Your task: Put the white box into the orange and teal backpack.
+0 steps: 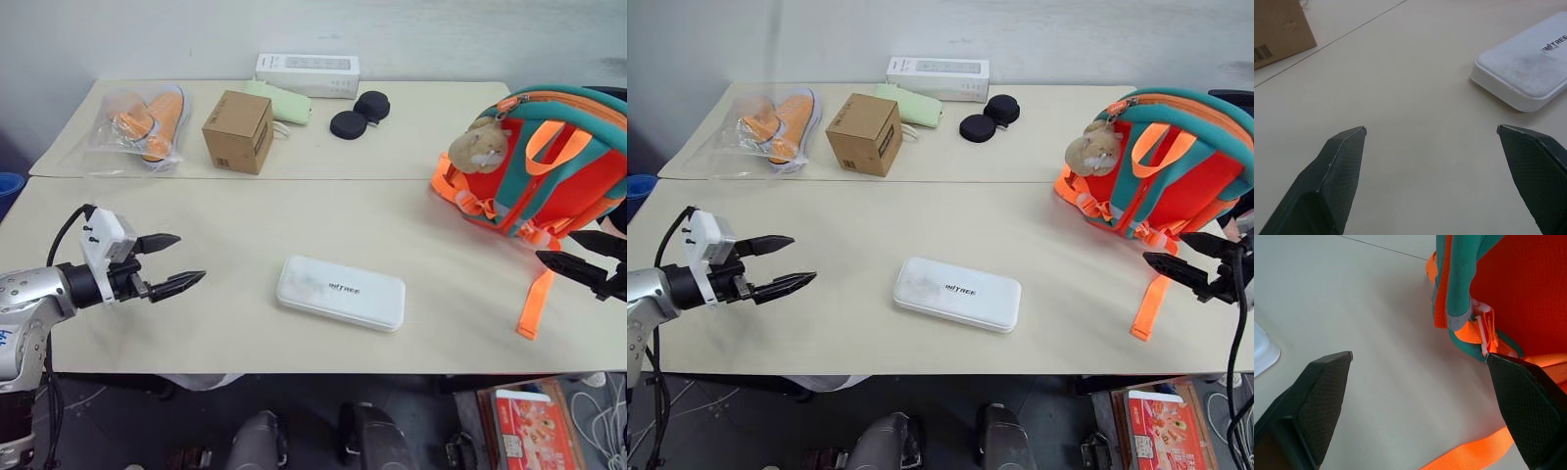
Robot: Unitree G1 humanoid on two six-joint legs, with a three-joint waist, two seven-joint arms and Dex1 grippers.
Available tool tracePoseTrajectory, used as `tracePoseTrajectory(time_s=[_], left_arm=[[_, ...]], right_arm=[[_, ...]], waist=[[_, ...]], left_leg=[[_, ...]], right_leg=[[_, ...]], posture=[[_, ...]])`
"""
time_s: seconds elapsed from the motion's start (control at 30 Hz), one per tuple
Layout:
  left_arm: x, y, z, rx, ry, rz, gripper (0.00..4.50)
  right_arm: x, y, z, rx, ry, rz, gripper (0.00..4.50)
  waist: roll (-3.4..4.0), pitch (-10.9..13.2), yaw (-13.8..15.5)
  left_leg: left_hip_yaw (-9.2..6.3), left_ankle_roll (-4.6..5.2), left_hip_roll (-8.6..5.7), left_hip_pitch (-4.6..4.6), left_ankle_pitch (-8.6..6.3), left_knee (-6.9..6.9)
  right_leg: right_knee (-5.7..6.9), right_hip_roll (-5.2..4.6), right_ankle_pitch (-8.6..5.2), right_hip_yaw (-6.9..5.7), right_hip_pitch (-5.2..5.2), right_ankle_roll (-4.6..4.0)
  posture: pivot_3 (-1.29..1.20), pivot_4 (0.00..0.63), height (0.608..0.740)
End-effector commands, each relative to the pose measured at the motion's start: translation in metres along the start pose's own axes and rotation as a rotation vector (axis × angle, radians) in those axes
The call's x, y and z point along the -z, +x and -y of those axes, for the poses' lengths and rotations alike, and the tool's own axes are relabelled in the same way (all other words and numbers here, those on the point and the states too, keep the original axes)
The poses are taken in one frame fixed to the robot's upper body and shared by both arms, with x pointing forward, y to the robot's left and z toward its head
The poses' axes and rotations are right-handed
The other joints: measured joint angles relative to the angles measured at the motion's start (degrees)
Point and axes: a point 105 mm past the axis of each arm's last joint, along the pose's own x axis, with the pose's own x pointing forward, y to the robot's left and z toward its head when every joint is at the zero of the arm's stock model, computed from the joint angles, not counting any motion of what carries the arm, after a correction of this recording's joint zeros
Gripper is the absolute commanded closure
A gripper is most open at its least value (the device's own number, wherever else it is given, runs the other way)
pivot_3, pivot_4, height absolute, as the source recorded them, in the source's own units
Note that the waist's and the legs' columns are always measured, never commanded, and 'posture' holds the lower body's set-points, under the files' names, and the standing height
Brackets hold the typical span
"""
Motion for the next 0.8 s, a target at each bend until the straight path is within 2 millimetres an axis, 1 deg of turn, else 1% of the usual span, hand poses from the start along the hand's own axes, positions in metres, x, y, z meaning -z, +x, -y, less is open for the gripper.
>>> tracePoseTrajectory(time_s=[0.03,0.23,0.57,0.67,0.7,0.8], left_arm=[[-0.012,-0.004,0.0,-0.018,0.069,0.029,0.0],[-0.007,-0.001,0.001,-0.031,0.053,0.011,0.0],[-0.008,0.006,-0.001,-0.047,0.05,0.013,0.0],[-0.012,0.009,-0.004,-0.048,0.057,0.022,0.0],[-0.012,0.013,-0.003,-0.029,0.058,0.024,0.0],[-0.012,0.027,0.007,0.067,0.087,0.014,0.58]], right_arm=[[-0.011,-0.002,0.001,0.013,-0.023,0.028,0.04],[-0.009,0.0,-0.003,0.01,-0.022,0.03,0.04],[-0.009,-0.002,-0.003,0.025,-0.032,0.028,0.04],[-0.014,0.0,-0.006,0.006,-0.052,0.025,0.04],[-0.017,0.003,-0.013,-0.031,-0.062,0.02,0.04],[-0.021,0.013,-0.033,-0.141,-0.094,-0.005,0.62]], waist=[[0.0,0.0,0.0],[0.0,0.0,0.02],[0.0,0.0,0.04],[0.0,0.0,0.05],[0.0,0.0,0.06],[0.0,0.0,0.02]], left_leg=[[0.0,0.0,0.0,0.0,0.0,0.0],[-0.01,-0.01,-0.01,0.0,-0.01,0.0],[-0.01,0.0,0.0,0.0,-0.01,0.0],[-0.01,-0.01,0.0,0.0,0.0,0.0],[-0.01,-0.01,0.0,0.0,0.0,0.0],[0.0,0.0,-0.01,0.01,0.01,0.0]], right_leg=[[0.0,0.0,0.0,0.0,0.0,0.0],[-0.01,-0.01,0.0,0.01,0.0,0.0],[0.0,0.0,0.0,0.0,0.0,0.0],[0.0,0.0,0.0,0.0,0.0,0.0],[0.01,0.01,0.0,-0.01,0.0,0.0],[0.02,0.01,0.0,-0.01,0.01,0.0]], posture=[[0.0,0.15,0.74],[0.0,0.15,0.74],[0.0,0.15,0.74],[0.0,0.15,0.74],[0.0,0.15,0.74],[0.0,0.15,0.74]])
